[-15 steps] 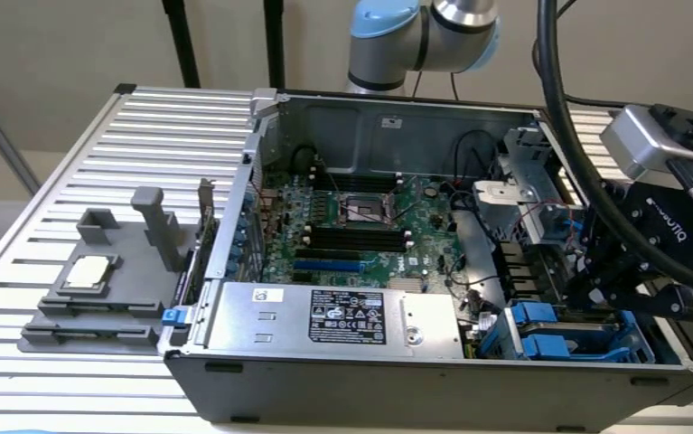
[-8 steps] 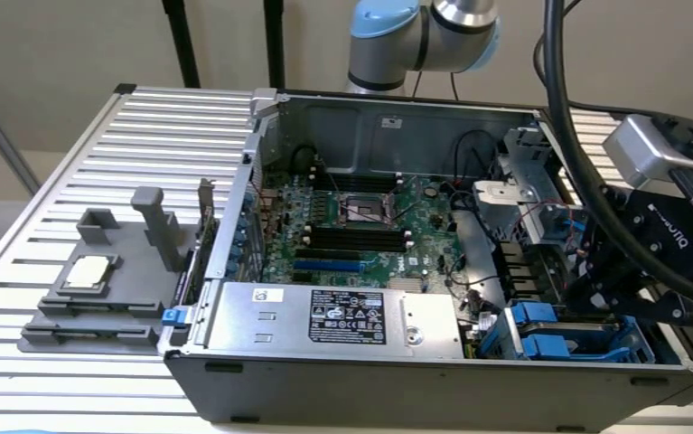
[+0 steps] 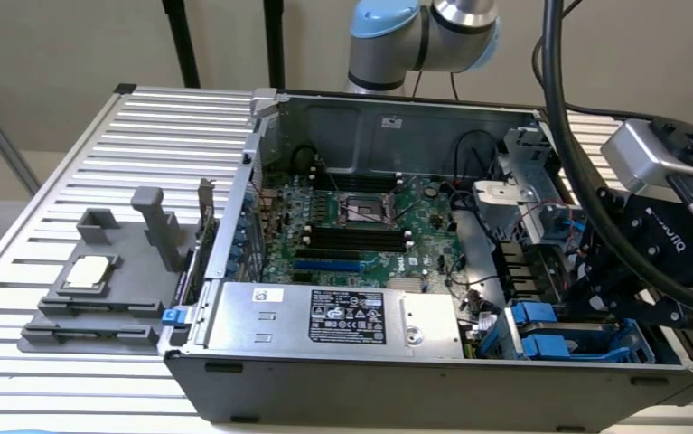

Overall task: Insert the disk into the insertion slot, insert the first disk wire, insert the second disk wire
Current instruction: 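Insert the second disk wire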

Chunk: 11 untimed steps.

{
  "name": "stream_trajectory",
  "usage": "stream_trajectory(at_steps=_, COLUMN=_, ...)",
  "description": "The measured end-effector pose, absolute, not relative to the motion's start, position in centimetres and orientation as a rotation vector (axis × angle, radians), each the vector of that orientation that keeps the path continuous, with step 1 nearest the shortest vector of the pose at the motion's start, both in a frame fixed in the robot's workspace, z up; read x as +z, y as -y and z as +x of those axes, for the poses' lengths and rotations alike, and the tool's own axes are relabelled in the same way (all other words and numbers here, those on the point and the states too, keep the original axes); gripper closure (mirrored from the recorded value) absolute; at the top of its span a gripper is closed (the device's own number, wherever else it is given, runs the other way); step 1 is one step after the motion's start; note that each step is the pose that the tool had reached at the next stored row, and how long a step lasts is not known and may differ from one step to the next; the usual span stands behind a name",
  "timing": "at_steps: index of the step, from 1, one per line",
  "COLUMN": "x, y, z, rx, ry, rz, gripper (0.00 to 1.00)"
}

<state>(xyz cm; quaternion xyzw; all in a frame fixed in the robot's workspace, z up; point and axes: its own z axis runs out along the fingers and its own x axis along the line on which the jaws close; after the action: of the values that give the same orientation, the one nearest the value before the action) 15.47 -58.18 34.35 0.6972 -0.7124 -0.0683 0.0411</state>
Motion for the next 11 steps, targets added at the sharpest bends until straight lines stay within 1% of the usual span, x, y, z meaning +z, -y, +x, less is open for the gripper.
stream_trajectory(at_steps=11, x=34.30, y=57.92, z=15.50, rx=-0.209, ry=2.180, rz=2.136, gripper=0.84)
